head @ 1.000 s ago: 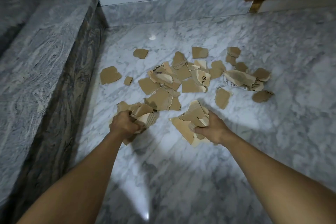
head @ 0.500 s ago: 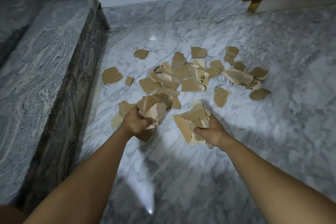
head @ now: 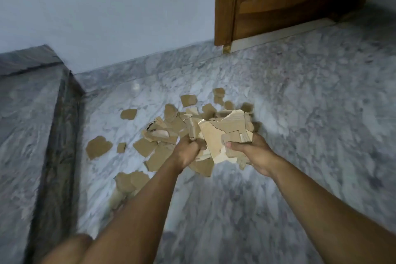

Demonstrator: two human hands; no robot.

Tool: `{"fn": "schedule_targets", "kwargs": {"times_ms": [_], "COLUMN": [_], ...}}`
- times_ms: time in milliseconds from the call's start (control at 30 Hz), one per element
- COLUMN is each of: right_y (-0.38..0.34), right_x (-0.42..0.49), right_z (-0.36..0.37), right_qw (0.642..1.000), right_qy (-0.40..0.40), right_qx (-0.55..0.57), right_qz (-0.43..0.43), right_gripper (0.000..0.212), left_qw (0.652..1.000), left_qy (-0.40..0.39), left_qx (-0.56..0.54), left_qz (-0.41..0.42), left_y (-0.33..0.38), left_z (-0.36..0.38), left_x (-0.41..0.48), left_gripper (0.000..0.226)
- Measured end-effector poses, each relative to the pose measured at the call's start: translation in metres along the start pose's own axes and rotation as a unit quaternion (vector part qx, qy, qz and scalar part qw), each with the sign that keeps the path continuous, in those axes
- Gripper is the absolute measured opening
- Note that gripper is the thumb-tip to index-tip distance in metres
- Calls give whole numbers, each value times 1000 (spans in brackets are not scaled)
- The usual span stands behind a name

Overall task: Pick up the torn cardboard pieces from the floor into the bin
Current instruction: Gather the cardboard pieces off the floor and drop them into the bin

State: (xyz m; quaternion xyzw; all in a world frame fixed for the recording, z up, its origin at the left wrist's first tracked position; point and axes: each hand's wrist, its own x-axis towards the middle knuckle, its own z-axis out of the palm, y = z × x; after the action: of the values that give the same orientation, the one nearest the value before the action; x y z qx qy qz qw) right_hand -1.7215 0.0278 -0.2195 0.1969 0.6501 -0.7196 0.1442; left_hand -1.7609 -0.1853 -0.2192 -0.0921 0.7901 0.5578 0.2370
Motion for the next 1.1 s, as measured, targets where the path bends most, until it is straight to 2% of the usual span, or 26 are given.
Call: {"fn": "schedule_targets", "kwargs": {"times_ms": [67,167,233,300,367,400,500,633,767,900,967,1100], "right_y": [-6,-9,-15,-27,-41,-45,-54,-65,-76,-83,-82,-70], "right_x": [-12,-38,-61,-86,-116,-127,-169,-229,-283,-354,-391,-466], "right_z": [-12,-37,-56,-76,-102,-114,-157,-215,-279,-363,-399,-459], "right_qw": [996,989,983,979,969,965,947,924,915,899,890,868], "right_qy": [72,114,127,121,143,150,202,254,284,327,337,372], "right_qx": [22,80,113,132,160,176,205,243,226,206,210,224], "right_qz": [-36,-53,-71,-98,-121,-126,-139,-152,-175,-207,-224,-240], "right_gripper": [42,44,44,36,18,9,13,14,14,27,23,28], "left_qw": [999,998,995,991,985,980,960,941,926,905,893,873], "left_qy": [-24,-57,-90,-120,-157,-176,-234,-285,-311,-353,-371,-404], "left_qx": [12,5,3,9,32,38,54,33,9,-3,-2,7], "left_qz": [19,28,35,53,67,90,145,181,214,239,256,274], "left_y": [25,56,77,99,127,139,171,202,233,271,288,304], "left_z": [17,46,70,96,132,147,204,282,351,433,473,550], "left_x": [3,2,-2,-9,-21,-29,-60,-103,-148,-205,-235,-299], "left_gripper": [12,32,33,34,54,55,32,40,29,43,46,35]}}
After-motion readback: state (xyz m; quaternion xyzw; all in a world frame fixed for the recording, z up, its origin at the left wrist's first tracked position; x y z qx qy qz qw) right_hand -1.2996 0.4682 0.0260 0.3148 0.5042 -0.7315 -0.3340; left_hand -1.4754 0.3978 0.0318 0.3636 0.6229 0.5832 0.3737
